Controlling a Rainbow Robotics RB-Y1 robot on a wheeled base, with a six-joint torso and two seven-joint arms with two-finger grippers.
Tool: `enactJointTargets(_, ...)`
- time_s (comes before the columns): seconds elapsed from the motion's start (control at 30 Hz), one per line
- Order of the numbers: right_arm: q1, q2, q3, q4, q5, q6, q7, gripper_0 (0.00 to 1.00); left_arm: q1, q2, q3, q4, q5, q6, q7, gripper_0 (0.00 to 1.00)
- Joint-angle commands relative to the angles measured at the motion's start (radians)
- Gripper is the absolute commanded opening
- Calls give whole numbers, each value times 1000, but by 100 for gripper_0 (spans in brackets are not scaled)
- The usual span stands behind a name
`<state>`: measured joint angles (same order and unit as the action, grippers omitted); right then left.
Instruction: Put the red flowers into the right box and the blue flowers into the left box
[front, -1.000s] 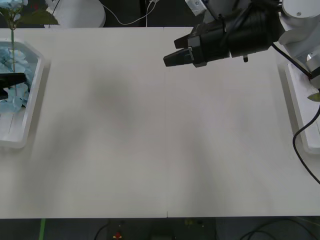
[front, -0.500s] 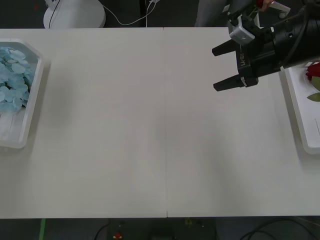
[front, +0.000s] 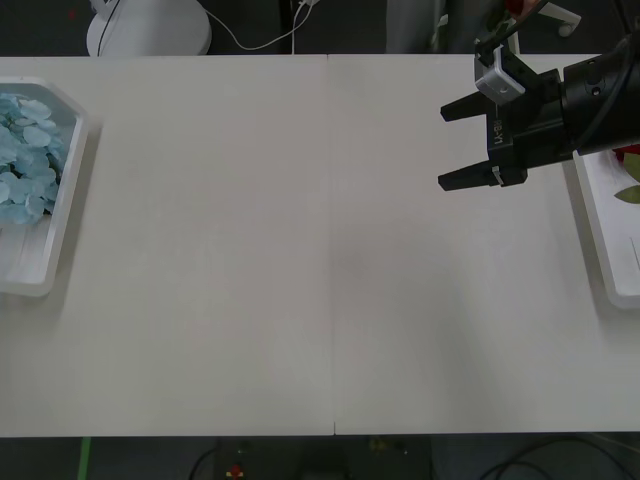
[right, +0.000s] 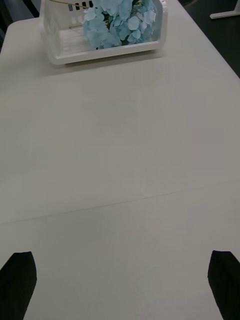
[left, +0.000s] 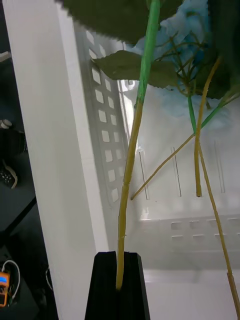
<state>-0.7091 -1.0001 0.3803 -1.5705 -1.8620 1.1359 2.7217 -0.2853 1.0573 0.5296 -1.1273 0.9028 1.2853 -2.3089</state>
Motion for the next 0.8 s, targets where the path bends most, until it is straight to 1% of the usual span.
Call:
enactJointTargets(0.03, -3, -23, 0, -2, 0, -10, -16, 99, -55, 73, -73, -5, -94, 2, 131, 0)
enactJointTargets(0.17, -3, -17, 0, 1, 0, -12, -16, 99, -55, 73, -126, -3, -148, -21, 198, 0)
enactJointTargets(0.4, -3, -17, 0, 1, 0, -12, -16, 99, -54, 61, -232, 4, -160, -73, 302, 0)
enactJointTargets(0.53, -3, -17, 0, 1, 0, -12, -16, 99, -54, 59, -287, 23, -156, -129, 327, 0)
enactJointTargets(0.63, -3, -17, 0, 1, 1, -12, -16, 99, -54, 59, -295, 29, -151, -142, 327, 0)
enactJointTargets(0.67, -3, -17, 0, 1, 1, -12, -16, 99, -54, 58, -295, 27, -150, -142, 325, 4)
enactJointTargets(0.7, -3, -17, 0, 1, 1, -12, -16, 99, -54, 59, -293, 29, -147, -142, 324, 24)
enactJointTargets(0.73, -3, -15, 0, 1, 1, -12, -16, 99, -54, 59, -293, 27, -143, -142, 322, 55)
enactJointTargets(0.77, -3, -15, 0, 1, 1, -12, -16, 99, -54, 59, -293, 29, -140, -142, 322, 79)
enactJointTargets(0.8, -3, -15, 0, 1, 1, -12, -16, 99, -54, 59, -290, 27, -137, -142, 322, 92)
